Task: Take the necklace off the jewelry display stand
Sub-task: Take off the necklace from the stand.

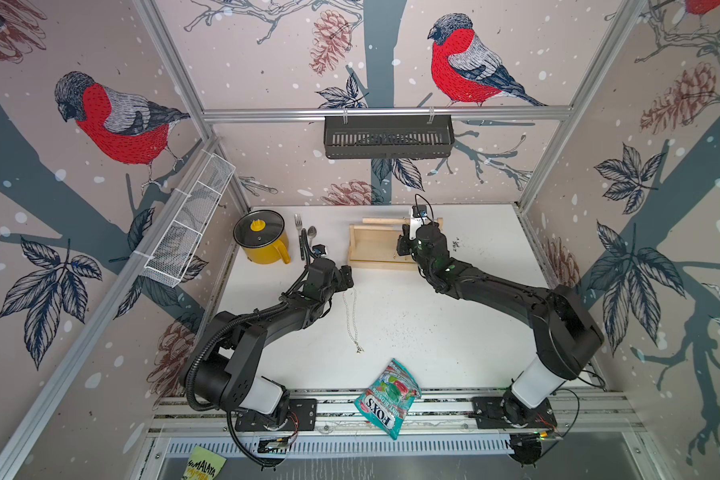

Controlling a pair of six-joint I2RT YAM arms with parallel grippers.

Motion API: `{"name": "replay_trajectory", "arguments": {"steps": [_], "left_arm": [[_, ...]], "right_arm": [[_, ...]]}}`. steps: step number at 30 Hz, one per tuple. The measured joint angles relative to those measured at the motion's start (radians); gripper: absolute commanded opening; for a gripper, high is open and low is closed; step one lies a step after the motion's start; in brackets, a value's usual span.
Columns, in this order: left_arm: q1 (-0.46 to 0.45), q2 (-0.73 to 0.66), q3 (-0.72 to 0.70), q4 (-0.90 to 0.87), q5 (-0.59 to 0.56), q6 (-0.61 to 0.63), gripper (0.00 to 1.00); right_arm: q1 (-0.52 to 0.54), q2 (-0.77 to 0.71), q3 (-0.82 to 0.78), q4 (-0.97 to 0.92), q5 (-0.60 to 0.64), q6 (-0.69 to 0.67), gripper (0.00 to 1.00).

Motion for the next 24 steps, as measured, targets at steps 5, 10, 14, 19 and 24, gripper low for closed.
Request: {"name": "replay_trajectory", "arguments": {"steps": [5,10,14,19,24], "left_arm": [[0.001,0.040,0.021,0.019,0.069,-0.004,0.82],[0.001,0.088,0.049,0.039,0.123,-0.006,0.81],[0.001,0.105,0.055,0.051,0.150,-0.008,0.80],[0.001,0.104,0.055,0.055,0.176,-0.007,0.80],[0.001,0.071,0.054,0.050,0.193,-0.005,0.80]], "right_arm": [[-0.052,-0.042,-0.055,0.029,-0.062,-0.005,0.06],[-0.073,-0.073,-0.119,0.093,-0.134,-0.023,0.09],[-0.067,-0.074,-0.139,0.115,-0.173,-0.027,0.09],[-0.053,-0.055,-0.122,0.120,-0.190,-0.039,0.09],[-0.027,-0.031,-0.074,0.113,-0.193,-0.046,0.08]]}}
